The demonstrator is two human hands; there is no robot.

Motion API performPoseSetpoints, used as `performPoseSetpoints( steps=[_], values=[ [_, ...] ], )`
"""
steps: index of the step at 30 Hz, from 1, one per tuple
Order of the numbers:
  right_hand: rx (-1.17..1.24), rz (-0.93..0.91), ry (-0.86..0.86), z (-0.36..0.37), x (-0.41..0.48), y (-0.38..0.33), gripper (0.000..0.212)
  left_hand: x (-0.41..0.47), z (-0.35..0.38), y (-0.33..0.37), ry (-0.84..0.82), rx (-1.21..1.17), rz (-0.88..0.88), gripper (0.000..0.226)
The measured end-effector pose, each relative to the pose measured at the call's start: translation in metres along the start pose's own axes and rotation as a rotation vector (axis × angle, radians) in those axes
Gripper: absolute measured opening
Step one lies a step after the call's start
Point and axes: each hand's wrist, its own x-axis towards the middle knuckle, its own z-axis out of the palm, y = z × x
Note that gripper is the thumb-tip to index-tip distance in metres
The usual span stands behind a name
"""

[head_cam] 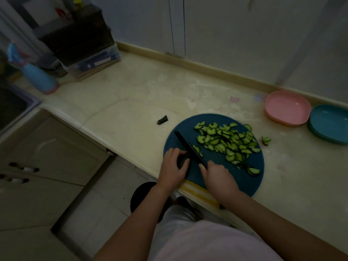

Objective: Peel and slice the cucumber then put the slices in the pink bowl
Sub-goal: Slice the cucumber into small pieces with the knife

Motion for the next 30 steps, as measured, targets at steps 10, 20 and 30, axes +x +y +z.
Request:
performPoseSetpoints(
  steps=[10,20,30],
  values=[
    [0.006,-0.042,0.006,-0.009,-0.012,0.004,0.033,-0.001,0.001,0.000,0.000,0.015,0.005,0.019],
    [-0.011,-0.071,-0.007,-0.011,-0.015,0.002,0.032,-0.001,0.001,0.002,0.026,0.008,0.013,0.012],
    [-0.072,-0.094,-0.014,-0.003,-0.002,-0.003,0.038,-0.002,0.003,-0.001,0.050,0.015,-0.001,0.016]
  ],
)
